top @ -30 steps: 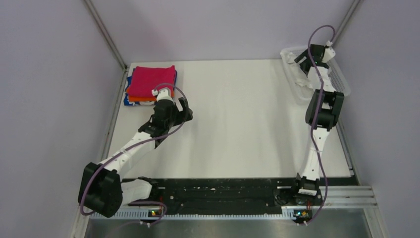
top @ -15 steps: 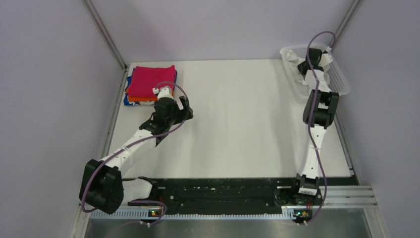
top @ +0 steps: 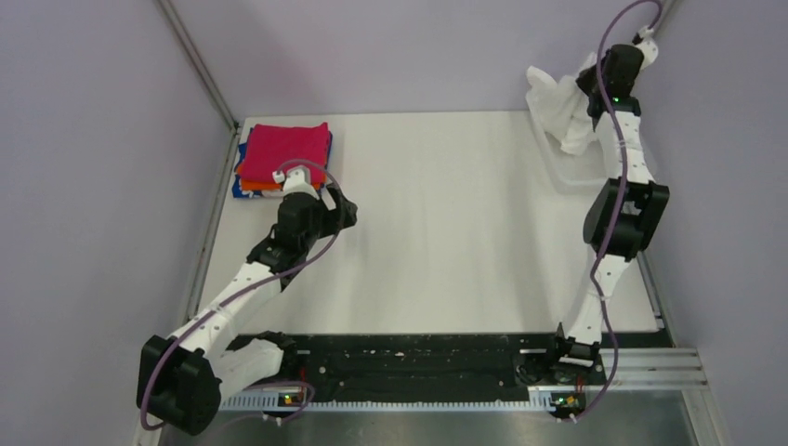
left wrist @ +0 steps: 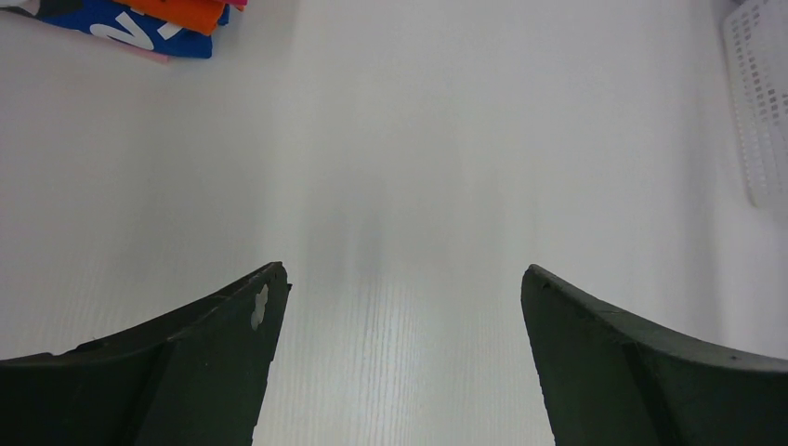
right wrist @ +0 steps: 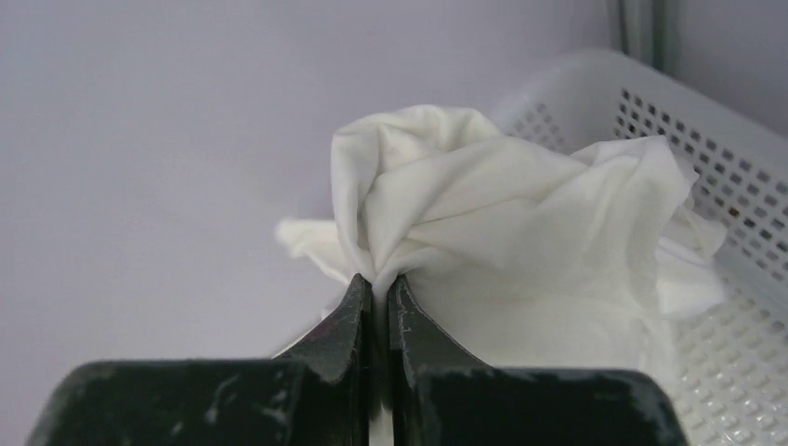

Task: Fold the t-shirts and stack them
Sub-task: Grab crumpled tshirt from bin with the right arm, then move the tshirt to the center of the board, then flatten out the tshirt

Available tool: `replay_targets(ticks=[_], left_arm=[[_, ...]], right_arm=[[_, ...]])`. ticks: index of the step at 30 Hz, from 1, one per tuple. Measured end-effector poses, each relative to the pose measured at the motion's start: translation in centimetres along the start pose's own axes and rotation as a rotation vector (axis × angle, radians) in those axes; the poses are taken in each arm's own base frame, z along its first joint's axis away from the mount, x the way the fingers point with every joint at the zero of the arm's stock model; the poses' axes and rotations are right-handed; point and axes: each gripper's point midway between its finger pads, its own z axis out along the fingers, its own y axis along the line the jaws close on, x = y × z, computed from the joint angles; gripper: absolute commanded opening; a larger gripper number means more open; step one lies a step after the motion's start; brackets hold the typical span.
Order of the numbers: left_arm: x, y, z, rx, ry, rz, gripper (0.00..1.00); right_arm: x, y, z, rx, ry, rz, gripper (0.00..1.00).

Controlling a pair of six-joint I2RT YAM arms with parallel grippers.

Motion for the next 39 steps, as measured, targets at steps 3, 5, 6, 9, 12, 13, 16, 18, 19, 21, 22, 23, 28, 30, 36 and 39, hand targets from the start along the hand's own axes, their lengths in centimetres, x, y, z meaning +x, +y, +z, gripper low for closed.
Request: replay_targets(ticks=[3, 5, 6, 9, 12, 13, 16, 18, 19, 21, 22, 23, 28, 30, 36, 39], left_arm=[[0.0, 0.1, -0.8, 0.012, -0.017, -0.015, 0.99], [0.0, 0.2, -1.3, 0.018, -0.026, -0.024, 0.99], [0.1, 0.3, -1.6, 0.021, -0.03, -0.03, 0.99], [0.2, 0.4, -2.3, 0.034, -0.044, -0.048, 0.99], [0.0, 0.5, -3.2, 0.046, -0.066, -0.066, 0.99], [-0.1, 0.5, -3.5, 0.05, -0.074, -0.074, 0.99], [-0.3, 0.7, -4.3, 0.051, -0.088, -0.087, 0.99], [-0.6, 0.8, -4.9, 0.048, -0.102, -0.093, 0.99], [-0.8, 0.9, -5.3, 0.047, -0.113, -0.095, 0.99], [-1.3, 0.9, -5.9, 0.049, -0.137, -0.1, 0.99], [-1.5, 1.0, -6.1, 0.048, -0.146, -0.104, 0.99], [-1.7, 1.0, -6.3, 0.048, -0.156, -0.109, 0.99], [-1.6, 1.3, -6.6, 0.036, -0.159, -0.138, 0.99], [-1.1, 1.8, -6.4, 0.015, -0.146, -0.146, 0.99], [1.5, 3.7, -4.6, -0.095, -0.051, -0.15, 0.99], [3.4, 4.7, -3.5, -0.152, 0.022, -0.141, 0.99]], right_arm=[[-5.0, 5.1, -5.5, -0.158, -0.065, -0.034, 0.0], [-7.6, 8.8, -9.6, -0.268, -0.101, -0.077, 0.0], [-8.6, 11.0, -12.0, -0.335, -0.117, -0.104, 0.0], [-9.4, 17.4, -19.1, -0.54, -0.134, -0.174, 0.0], [-8.0, 23.1, -26.0, -0.753, -0.111, -0.234, 0.0], [-7.2, 24.6, -27.8, -0.815, -0.096, -0.251, 0.0], [-4.2, 28.8, -32.9, -1.004, -0.026, -0.304, 0.0], [-1.7, 30.4, -35.3, -1.092, 0.038, -0.332, 0.0], [-0.2, 31.0, -36.4, -1.131, 0.076, -0.349, 0.0], [2.3, 31.5, -37.8, -1.172, 0.133, -0.385, 0.0], [3.7, 31.4, -38.2, -1.18, 0.164, -0.402, 0.04], [5.4, 30.8, -38.4, -1.181, 0.203, -0.42, 0.1], [15.9, 19.8, -35.6, -0.916, 0.428, -0.512, 0.46], [19.4, 14.1, -33.7, -0.729, 0.493, -0.531, 0.6], [24.8, -3.5, -30.2, -0.102, 0.608, -0.589, 0.99], [23.4, -3.8, -29.9, -0.065, 0.555, -0.565, 0.99]])
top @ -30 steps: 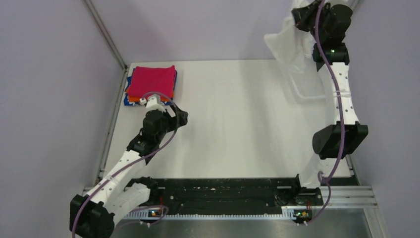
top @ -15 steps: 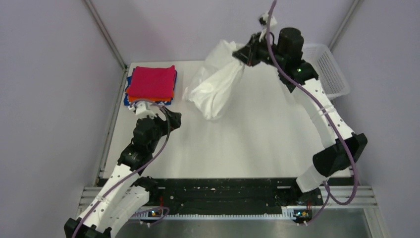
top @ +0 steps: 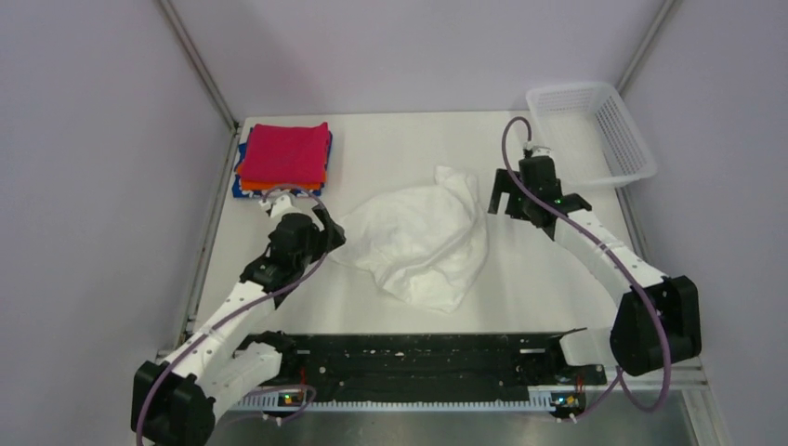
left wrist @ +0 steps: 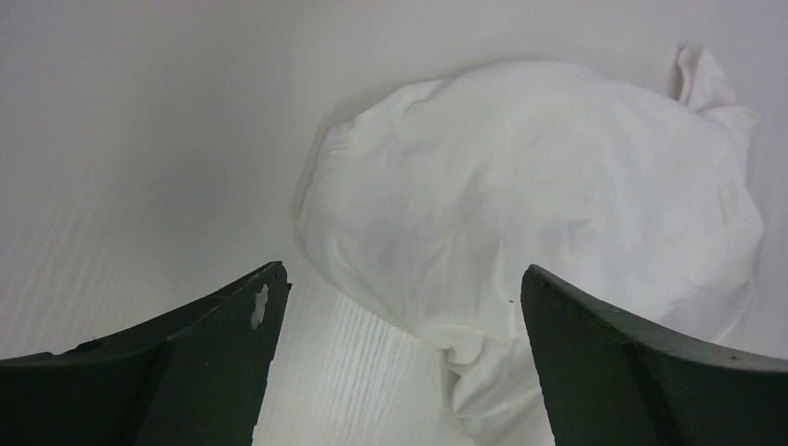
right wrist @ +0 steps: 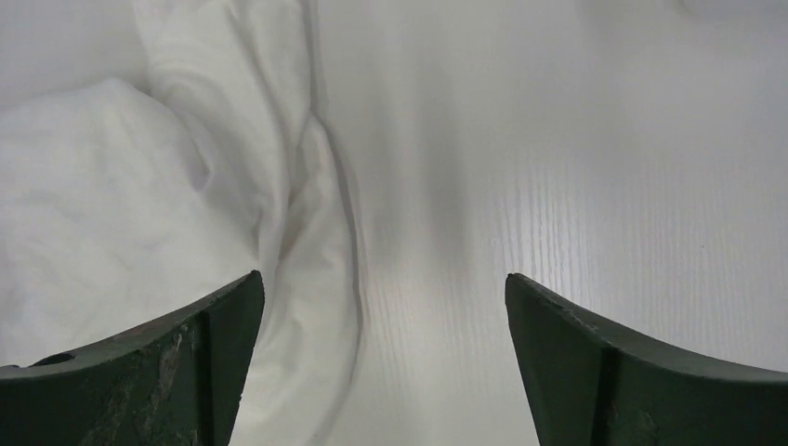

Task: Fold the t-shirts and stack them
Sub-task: Flatten out the tshirt

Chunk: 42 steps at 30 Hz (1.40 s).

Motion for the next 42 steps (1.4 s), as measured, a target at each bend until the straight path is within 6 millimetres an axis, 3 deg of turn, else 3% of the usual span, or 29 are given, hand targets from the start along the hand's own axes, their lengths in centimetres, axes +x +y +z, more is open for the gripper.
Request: replay_targets(ticks=[3, 6, 11, 17, 21, 26, 27, 30, 33, 36, 37, 39, 40, 42], left_arm=[[1.3, 0.8, 1.2, -0.059, 0.061, 0.018, 0.99], [2.3, 1.4, 2.3, -0.109, 0.11, 0.03, 0.98], [3.5, 2.9, 4.2, -0.189, 0.173, 0.032, 0.93], [5.1, 3.7, 6.5, -0.215, 0.252, 0.021, 0.81], [6.3, 3.3, 8.2, -0.219, 0.32, 0.036, 0.65], [6.3, 2.0, 10.2, -0.197, 0.347, 0.044, 0.51], [6.3, 1.8, 10.5, -0.187, 0.348, 0.043, 0.46], [6.5, 1.3, 11.0, -0.166, 0.357, 0.042, 0.04], [7.0, 0.9, 11.4, -0.14, 0.377, 0.045, 0.0], [7.1, 0.5, 11.5, -0.119, 0.384, 0.045, 0.0], [7.1, 0.5, 11.5, -0.116, 0.386, 0.046, 0.0], [7.1, 0.5, 11.4, -0.113, 0.386, 0.05, 0.0], [7.1, 0.5, 11.4, -0.112, 0.384, 0.051, 0.0], [6.8, 0.4, 10.9, -0.103, 0.373, 0.053, 0.0]], right_arm=[[-1.9, 0.9, -1.3, -0.049, -0.099, 0.048, 0.99], [-1.8, 1.3, -2.0, -0.086, -0.138, 0.098, 0.99], [2.4, 2.1, -1.4, -0.1, -0.06, 0.14, 0.9], [6.1, 1.7, -0.5, -0.071, 0.021, 0.192, 0.74], [7.5, 2.1, 0.9, -0.069, 0.06, 0.194, 0.7], [9.6, 2.3, 3.4, -0.046, 0.132, 0.172, 0.67], [10.0, 2.4, 3.7, -0.044, 0.142, 0.168, 0.66], [9.5, 3.2, 4.5, -0.061, 0.135, 0.166, 0.63], [9.1, 4.2, 5.4, -0.078, 0.128, 0.154, 0.59], [8.5, 5.2, 6.1, -0.1, 0.114, 0.148, 0.44], [8.4, 5.5, 6.3, -0.105, 0.11, 0.145, 0.28], [8.2, 6.0, 6.8, -0.111, 0.105, 0.143, 0.06], [8.2, 6.0, 7.1, -0.108, 0.103, 0.139, 0.0], [8.2, 6.0, 7.2, -0.099, 0.1, 0.137, 0.0]])
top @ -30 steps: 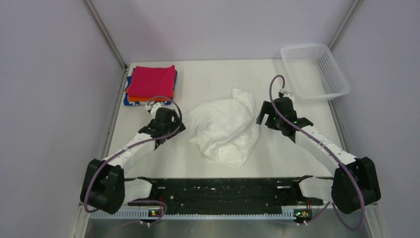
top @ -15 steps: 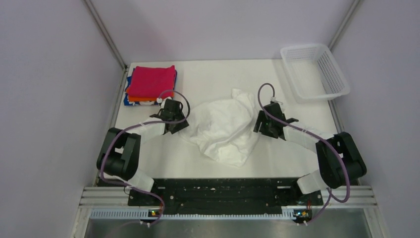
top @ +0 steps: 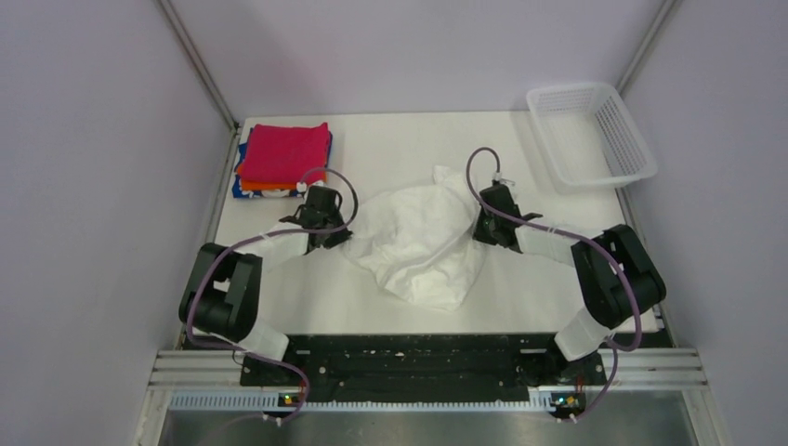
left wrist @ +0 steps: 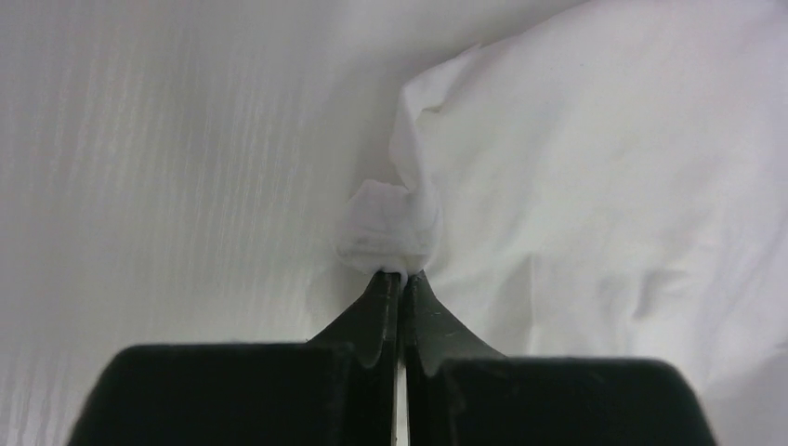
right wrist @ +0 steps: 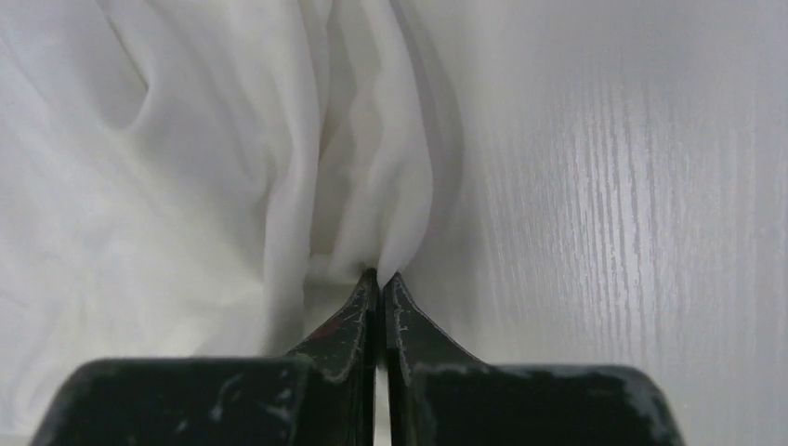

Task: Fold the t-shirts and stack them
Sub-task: Flatten out the tshirt

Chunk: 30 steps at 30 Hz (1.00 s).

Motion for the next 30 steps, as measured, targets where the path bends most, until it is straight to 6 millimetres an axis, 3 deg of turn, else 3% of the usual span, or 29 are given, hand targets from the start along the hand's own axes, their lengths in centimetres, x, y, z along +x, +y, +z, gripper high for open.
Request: replay_targets(ticks=[4, 8, 12, 14, 17, 19, 20, 21, 23, 26, 30], left_arm=[[-1.5, -1.0, -2.6, 0.051, -0.068, 0.0, 0.0], [-5.4, -3.9, -8.5, 0.192, -0.238, 0.004, 0.0], [-8.9, -6.4, -16.5, 0.357, -0.448, 0.022, 0.0], [-10.4, -7.1, -20.7, 0.426, -0.551, 0.027, 0.0], [-12.0, -7.8, -26.7, 0.512, -0.689, 0.039, 0.0], [-12.8, -8.2, -31.0, 0.568, -0.775, 0.049, 0.0], [-13.0, -8.2, -31.9, 0.58, -0.794, 0.051, 0.0], [-13.4, -8.3, -35.1, 0.617, -0.854, 0.059, 0.0], [-13.7, -8.4, -38.8, 0.662, -0.925, 0.065, 0.0], [-13.7, -8.1, -44.4, 0.73, -1.028, 0.076, 0.0], [-12.8, -7.2, -49.5, 0.797, -1.12, 0.09, 0.0]], right_arm=[[-0.5, -0.7, -0.5, 0.043, -0.028, -0.016, 0.0], [-3.8, -0.4, -4.1, 0.048, -0.128, -0.032, 0.0], [-10.3, 1.6, -11.0, -0.02, -0.324, -0.008, 0.0], [-13.5, 2.5, -15.9, -0.078, -0.443, 0.013, 0.0], [-16.7, 3.6, -23.0, -0.182, -0.593, 0.027, 0.0], [-17.9, 4.3, -27.1, -0.26, -0.661, 0.016, 0.0], [-18.5, 4.8, -29.3, -0.305, -0.695, 0.005, 0.0], [-18.8, 5.3, -31.2, -0.349, -0.722, -0.008, 0.0], [-19.5, 6.3, -35.2, -0.437, -0.773, -0.035, 0.0], [-19.7, 6.9, -39.6, -0.529, -0.829, -0.072, 0.0], [-18.8, 6.7, -43.3, -0.596, -0.87, -0.102, 0.0]])
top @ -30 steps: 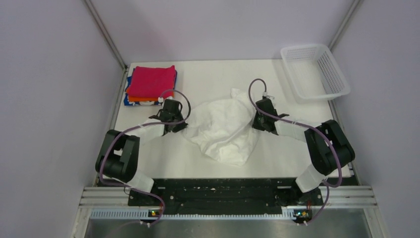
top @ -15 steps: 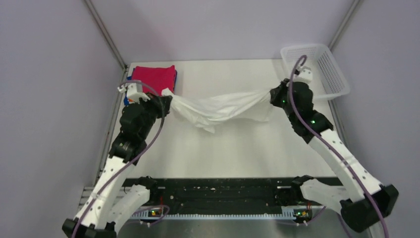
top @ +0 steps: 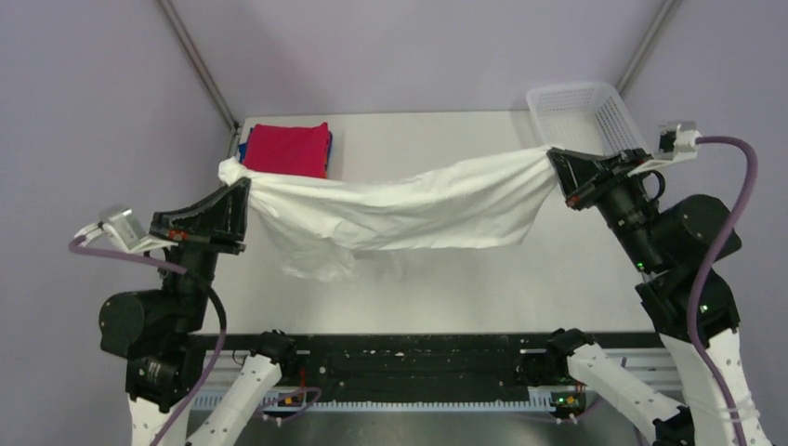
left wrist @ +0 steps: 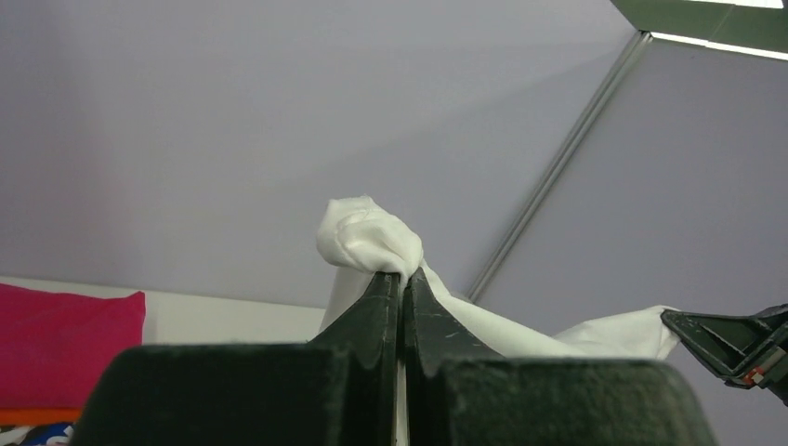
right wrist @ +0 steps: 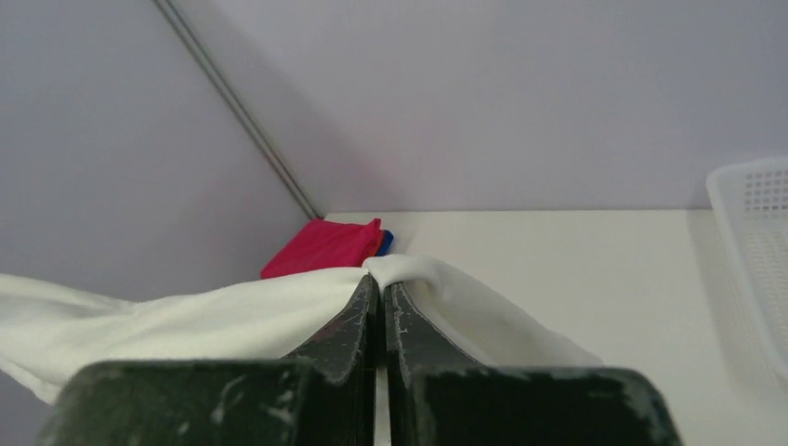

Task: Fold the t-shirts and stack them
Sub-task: Flatten out the tshirt

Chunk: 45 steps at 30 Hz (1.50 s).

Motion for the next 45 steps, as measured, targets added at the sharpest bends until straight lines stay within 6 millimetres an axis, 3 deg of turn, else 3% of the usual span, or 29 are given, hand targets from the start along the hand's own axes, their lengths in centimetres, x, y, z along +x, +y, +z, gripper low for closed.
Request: replay_targets(ticks=[3, 6, 10, 13, 15, 17, 18, 19, 21, 23, 25, 27, 30, 34, 37, 39, 41, 45], left_arm=[[-1.5, -0.8, -1.2, 0.019, -0.034, 0.002, 0.0], [-1.5, -0.7, -1.3, 0.014, -0.033, 0.002, 0.0], [0.0, 0.9, 0.1, -0.056, 0.008, 0.002, 0.0], [2.4, 3.4, 2.5, -0.158, 0.06, 0.007, 0.0], [5.6, 6.4, 4.5, -0.268, 0.123, 0.017, 0.0], [10.1, 10.2, 6.5, -0.397, 0.213, 0.036, 0.0], [12.7, 12.2, 7.3, -0.463, 0.27, 0.05, 0.0], [16.0, 14.7, 8.2, -0.538, 0.343, 0.064, 0.13], [21.7, 19.2, 9.0, -0.656, 0.477, 0.093, 0.38], [28.7, 24.8, 9.0, -0.8, 0.65, 0.105, 0.62], [33.4, 28.6, 7.6, -0.902, 0.801, 0.117, 0.93], [36.6, 31.0, 6.2, -0.978, 0.92, 0.116, 0.98], [37.0, 31.3, 6.0, -0.991, 0.959, 0.103, 0.99], [34.6, 29.1, 7.6, -0.928, 0.896, 0.073, 0.99], [32.8, 27.5, 6.9, -0.898, 0.847, 0.043, 0.99], [32.0, 26.6, 4.7, -0.902, 0.835, 0.022, 0.99], [31.8, 26.2, 1.3, -0.929, 0.835, -0.005, 0.99], [32.7, 26.2, -5.7, -1.01, 0.89, -0.038, 0.95]], right_arm=[[-0.8, 0.6, -1.9, -0.031, -0.023, -0.001, 0.0], [-1.1, 0.6, -2.9, -0.031, -0.035, 0.0, 0.0], [-0.5, -0.5, -2.4, 0.022, -0.03, 0.001, 0.0], [2.1, -2.9, -0.9, 0.122, 0.022, -0.003, 0.0], [5.1, -5.1, 1.0, 0.214, 0.09, -0.01, 0.0], [9.3, -7.9, 2.9, 0.325, 0.189, -0.026, 0.0], [12.1, -9.6, 4.1, 0.389, 0.262, -0.042, 0.14], [14.9, -11.3, 5.1, 0.45, 0.337, -0.059, 0.34], [20.4, -14.6, 7.2, 0.546, 0.491, -0.081, 0.62], [26.4, -19.0, 9.2, 0.65, 0.656, -0.103, 0.9], [30.7, -22.3, 10.1, 0.726, 0.764, -0.097, 0.98], [34.6, -25.1, 10.0, 0.782, 0.865, -0.106, 0.99], [36.1, -26.5, 9.0, 0.823, 0.919, -0.111, 0.99], [33.6, -25.5, 10.1, 0.796, 0.803, -0.094, 0.99], [31.8, -24.2, 8.7, 0.77, 0.729, -0.06, 0.98], [31.3, -23.3, 7.3, 0.743, 0.698, -0.027, 0.97], [31.5, -22.5, 5.5, 0.73, 0.682, 0.02, 0.96], [33.2, -21.1, 2.2, 0.694, 0.667, 0.143, 0.91]])
